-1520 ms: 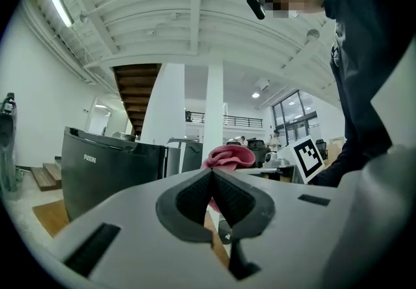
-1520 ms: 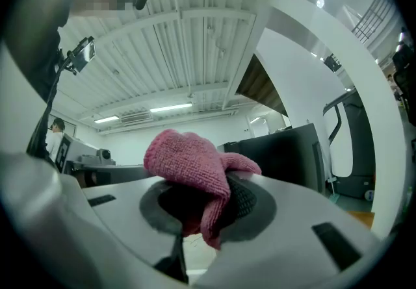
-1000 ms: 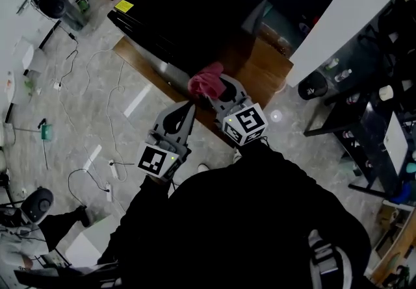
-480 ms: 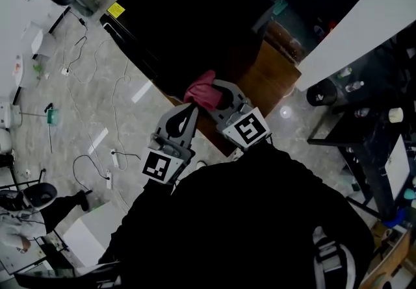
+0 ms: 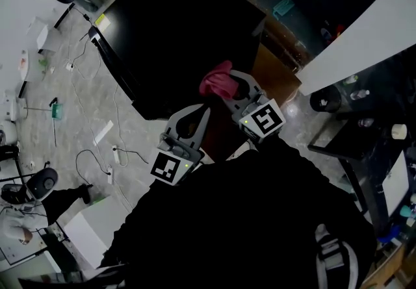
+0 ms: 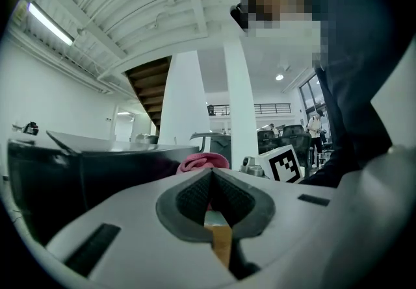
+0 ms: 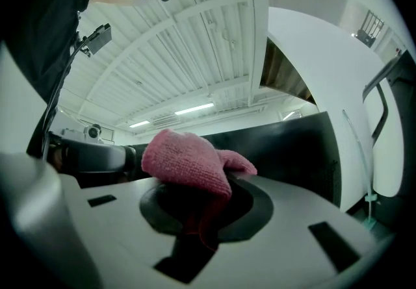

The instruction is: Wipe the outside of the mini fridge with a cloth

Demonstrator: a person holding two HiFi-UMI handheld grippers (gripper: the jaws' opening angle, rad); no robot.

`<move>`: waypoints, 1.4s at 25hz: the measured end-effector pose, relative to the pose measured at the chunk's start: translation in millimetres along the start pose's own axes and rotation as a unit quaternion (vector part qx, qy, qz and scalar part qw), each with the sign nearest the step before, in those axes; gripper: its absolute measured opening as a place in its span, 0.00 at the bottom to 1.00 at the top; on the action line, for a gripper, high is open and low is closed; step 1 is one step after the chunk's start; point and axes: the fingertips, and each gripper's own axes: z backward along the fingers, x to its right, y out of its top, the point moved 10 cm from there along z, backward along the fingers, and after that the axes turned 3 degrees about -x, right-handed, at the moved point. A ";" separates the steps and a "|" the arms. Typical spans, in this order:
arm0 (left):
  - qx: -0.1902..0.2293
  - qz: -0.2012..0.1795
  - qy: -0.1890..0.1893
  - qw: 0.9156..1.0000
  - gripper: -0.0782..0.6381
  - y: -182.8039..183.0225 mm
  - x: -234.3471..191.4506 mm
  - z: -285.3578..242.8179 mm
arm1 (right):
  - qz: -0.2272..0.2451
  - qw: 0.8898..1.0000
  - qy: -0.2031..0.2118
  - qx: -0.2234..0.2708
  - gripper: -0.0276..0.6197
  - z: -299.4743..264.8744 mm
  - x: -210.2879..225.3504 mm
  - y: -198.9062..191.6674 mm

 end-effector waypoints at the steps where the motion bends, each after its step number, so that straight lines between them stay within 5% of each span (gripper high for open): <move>1: 0.000 -0.001 -0.001 1.000 0.11 1.1 1.5 -7.0 | 0.001 1.000 -0.005 0.002 0.17 2.8 11.2 1.0; 14: 0.000 0.001 -0.009 1.000 0.11 2.2 -1.4 -35.9 | -0.013 0.996 -0.092 0.008 0.17 22.2 90.9 7.7; 20: -0.003 0.000 -0.058 0.998 0.11 -8.4 -13.8 -12.2 | -0.023 0.981 -0.194 -0.006 0.17 20.6 90.2 3.3; 28: -0.029 0.021 -0.199 0.979 0.11 -45.3 -38.5 62.6 | -0.009 0.954 -0.301 0.010 0.18 28.4 -19.7 -8.6; 35: -0.042 0.014 -0.259 0.965 0.11 -81.7 -73.6 114.5 | -0.080 0.930 -0.357 -0.029 0.18 16.6 -130.7 -78.4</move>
